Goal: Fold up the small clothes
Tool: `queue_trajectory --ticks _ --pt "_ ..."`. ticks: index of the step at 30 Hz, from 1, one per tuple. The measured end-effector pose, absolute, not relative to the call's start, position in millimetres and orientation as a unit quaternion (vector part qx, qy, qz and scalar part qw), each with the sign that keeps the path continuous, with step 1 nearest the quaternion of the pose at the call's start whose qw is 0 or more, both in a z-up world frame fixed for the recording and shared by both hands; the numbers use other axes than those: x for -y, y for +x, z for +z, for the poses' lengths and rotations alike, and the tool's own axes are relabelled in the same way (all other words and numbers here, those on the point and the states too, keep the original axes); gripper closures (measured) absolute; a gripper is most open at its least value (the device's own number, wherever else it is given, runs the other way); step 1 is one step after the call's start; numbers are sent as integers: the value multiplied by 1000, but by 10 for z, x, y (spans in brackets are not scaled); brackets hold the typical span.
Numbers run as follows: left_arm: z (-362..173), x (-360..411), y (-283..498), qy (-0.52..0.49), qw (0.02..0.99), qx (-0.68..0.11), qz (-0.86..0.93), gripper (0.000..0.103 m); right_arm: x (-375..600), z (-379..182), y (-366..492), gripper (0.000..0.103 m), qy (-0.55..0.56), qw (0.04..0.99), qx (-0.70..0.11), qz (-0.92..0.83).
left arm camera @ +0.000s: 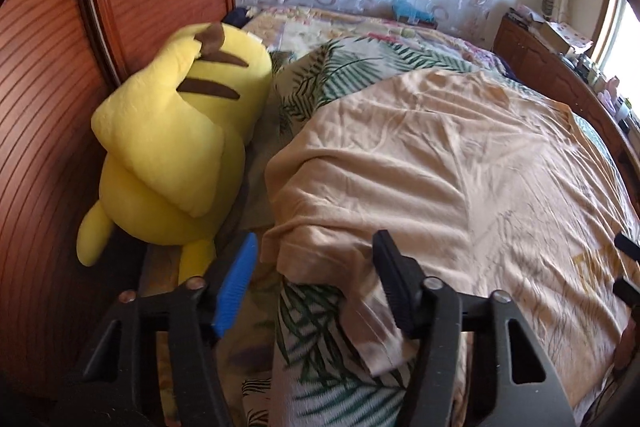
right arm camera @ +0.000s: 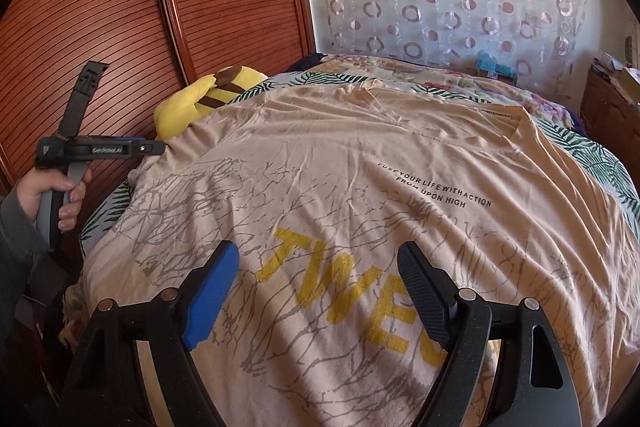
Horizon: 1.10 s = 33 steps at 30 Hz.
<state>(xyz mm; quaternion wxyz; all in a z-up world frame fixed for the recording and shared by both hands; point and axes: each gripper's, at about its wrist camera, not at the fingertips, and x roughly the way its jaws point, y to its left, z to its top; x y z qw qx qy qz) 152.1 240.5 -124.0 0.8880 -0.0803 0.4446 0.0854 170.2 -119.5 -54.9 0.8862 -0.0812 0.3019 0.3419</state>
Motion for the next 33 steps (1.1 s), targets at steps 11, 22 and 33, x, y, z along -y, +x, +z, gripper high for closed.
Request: queue_trajectory --ticks 11,22,33 --pt "-1226 -2258 1652 -6 883 -463 77 94 1100 -633 1747 20 -84 884 -309 342" --pt "-633 -1876 1639 23 916 -398 35 95 1096 -668 1739 20 -84 883 -310 342" --pt "-210 -1135 1616 16 926 -369 -73 87 1115 -692 1754 20 -79 881 -317 343"
